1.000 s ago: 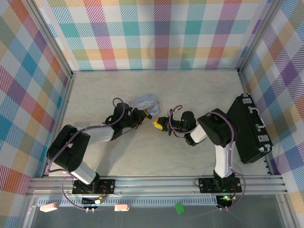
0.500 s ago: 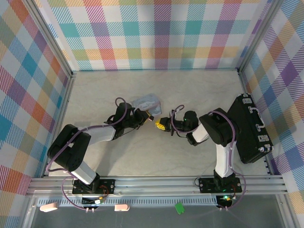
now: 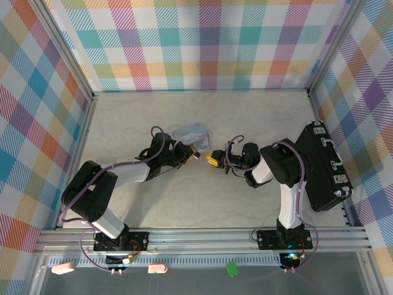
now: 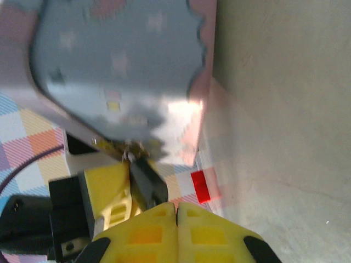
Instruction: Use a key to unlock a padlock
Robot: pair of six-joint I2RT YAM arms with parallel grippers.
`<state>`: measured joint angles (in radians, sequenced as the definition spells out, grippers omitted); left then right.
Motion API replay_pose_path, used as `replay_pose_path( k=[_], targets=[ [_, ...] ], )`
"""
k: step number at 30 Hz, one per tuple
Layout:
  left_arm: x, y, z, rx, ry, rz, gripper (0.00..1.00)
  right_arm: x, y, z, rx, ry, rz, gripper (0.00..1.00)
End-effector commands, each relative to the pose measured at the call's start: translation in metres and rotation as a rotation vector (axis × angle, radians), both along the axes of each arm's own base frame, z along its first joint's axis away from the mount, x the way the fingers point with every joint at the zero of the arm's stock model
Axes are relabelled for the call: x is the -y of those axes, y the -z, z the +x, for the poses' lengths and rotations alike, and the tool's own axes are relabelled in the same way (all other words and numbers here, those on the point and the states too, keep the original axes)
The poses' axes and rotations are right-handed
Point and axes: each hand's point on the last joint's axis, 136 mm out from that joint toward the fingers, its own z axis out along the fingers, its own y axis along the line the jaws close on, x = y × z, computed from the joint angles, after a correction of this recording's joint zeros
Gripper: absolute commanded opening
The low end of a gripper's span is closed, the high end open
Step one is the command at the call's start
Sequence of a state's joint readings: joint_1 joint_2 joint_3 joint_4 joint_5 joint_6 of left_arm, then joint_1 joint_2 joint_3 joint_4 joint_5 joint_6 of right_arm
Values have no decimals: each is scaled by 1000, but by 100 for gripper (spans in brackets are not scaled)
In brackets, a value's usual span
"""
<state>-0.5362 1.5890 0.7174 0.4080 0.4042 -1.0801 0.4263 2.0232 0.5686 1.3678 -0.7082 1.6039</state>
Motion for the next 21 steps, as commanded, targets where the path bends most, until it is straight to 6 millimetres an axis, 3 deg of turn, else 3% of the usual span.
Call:
replay_pose_path(
  k=[1, 7, 15, 21],
  targets=[
    [49, -28, -45, 0, 262, -105, 2, -1, -13, 18, 81, 65, 11, 0],
    [50, -30, -38, 15, 225, -110, 2, -21, -27, 4, 106, 18, 32, 0],
    [46, -31, -18, 27, 110, -136, 2, -35, -13, -23, 75, -4, 0, 0],
    [55, -34, -15, 18, 114, -210, 2, -39, -16, -21, 90, 3, 3, 0]
  ],
)
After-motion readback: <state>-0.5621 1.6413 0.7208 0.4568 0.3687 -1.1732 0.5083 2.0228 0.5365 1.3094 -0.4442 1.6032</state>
